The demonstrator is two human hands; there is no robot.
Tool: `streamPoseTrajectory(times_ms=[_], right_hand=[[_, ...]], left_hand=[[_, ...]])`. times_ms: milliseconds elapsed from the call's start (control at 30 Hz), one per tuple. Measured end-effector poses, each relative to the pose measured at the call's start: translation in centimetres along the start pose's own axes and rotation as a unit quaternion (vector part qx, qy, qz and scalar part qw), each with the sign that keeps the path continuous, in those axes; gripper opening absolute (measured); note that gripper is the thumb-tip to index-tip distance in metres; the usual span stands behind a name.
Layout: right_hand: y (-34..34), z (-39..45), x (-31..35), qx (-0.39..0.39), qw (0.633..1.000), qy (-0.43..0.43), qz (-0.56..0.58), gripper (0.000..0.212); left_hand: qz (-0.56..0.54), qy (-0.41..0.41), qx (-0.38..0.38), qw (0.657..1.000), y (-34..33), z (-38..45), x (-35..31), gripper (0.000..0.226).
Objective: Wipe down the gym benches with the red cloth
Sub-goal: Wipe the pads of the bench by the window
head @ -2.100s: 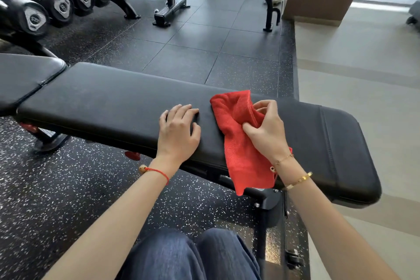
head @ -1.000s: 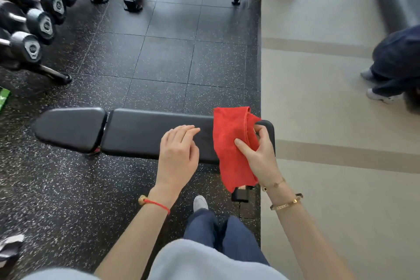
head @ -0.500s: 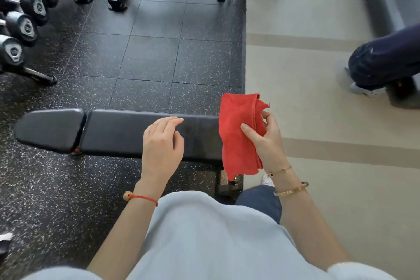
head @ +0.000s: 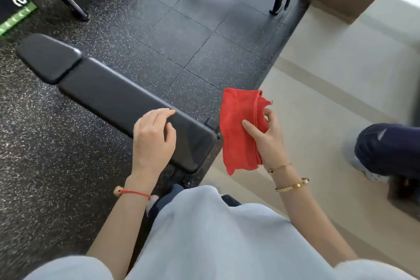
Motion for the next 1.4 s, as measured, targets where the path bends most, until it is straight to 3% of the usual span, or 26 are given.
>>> streamPoseTrajectory(times_ms=[300, 500, 1033, 1400], right_hand=[[5.2, 5.5, 1.5, 0.004, 1.0, 0.019, 0.018, 0.033], [7.1, 11.8, 2.4, -0.005, 0.999, 0.027, 0.034, 0.034], [7.0, 40.7, 15.6, -0.016, 0.998, 0.052, 0.032, 0.035], [5.7, 58.8, 20.6, -0.027, 0.998, 0.018, 0.054, 0.04]], left_hand=[[0.014, 0.01, -0.011, 1.0, -3.5, 2.5, -4.8, 0.033], [-0.003, 0.012, -0.006, 1.0, -7.1, 8.3, -7.2, 0.034], [-0.012, -0.015, -0.006, 1.0, -13.7, 40.7, -13.0, 0.032], [0.0, -0.026, 0.002, 1.0, -19.0, 59.2, -15.2, 0.032]])
Point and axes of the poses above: each hand's wrist, its own z-axis towards the middle knuckle, its own y-axis out of the back of the hand, x = y × z, the point moved 2 cm from there along z, towards the middle knuckle
